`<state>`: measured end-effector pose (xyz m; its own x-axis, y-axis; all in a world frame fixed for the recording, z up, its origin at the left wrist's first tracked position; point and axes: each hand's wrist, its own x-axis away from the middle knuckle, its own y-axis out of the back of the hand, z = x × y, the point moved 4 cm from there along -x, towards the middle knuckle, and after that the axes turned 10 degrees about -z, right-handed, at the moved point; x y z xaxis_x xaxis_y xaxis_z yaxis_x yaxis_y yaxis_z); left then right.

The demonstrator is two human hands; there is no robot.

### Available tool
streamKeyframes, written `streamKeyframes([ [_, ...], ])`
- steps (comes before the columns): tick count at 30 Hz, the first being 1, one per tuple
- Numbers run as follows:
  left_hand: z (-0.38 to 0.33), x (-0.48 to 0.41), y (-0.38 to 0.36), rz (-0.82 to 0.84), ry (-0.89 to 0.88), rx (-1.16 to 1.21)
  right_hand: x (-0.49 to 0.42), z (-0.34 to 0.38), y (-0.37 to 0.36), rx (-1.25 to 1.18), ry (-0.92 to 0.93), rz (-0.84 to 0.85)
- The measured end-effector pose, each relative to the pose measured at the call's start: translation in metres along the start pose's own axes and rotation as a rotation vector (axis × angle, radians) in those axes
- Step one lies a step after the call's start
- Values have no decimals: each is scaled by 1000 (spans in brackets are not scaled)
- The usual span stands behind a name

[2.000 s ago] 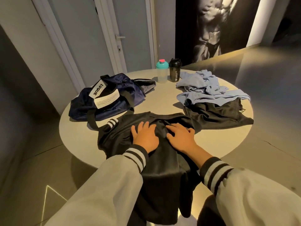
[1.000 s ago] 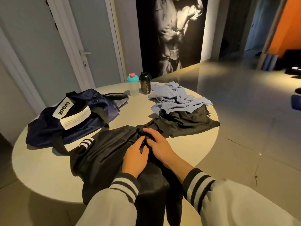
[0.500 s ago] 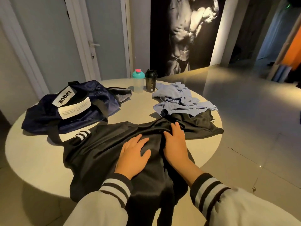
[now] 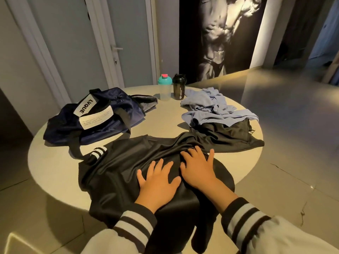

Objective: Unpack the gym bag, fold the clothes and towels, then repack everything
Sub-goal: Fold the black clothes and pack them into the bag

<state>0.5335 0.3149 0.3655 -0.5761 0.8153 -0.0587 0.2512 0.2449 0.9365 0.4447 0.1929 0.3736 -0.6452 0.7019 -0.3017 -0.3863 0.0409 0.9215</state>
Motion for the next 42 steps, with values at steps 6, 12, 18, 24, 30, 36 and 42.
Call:
streamKeyframes([
  [6, 30, -9, 42, -290, -31, 334, -9, 23, 4, -316, 23, 53],
  [12, 78, -22, 44, -51, 193, 6, -7, 30, 7, -19, -38, -60],
  [18, 62, -11, 30, -1, 208, -58, -10, 67, -15, -228, 14, 45],
  [24, 100, 2, 47, -5, 378, -81, -8, 65, -28, -137, 115, 213],
  [30, 101, -3, 50, -17, 391, -111, -12, 70, -26, -237, 150, 123],
  [36, 73, -4, 34, -79, 78, -72, -14, 55, -21, -161, 29, -51],
  [42, 67, -7, 28, -19, 94, -100, -19, 21, -11, -17, -154, -41],
])
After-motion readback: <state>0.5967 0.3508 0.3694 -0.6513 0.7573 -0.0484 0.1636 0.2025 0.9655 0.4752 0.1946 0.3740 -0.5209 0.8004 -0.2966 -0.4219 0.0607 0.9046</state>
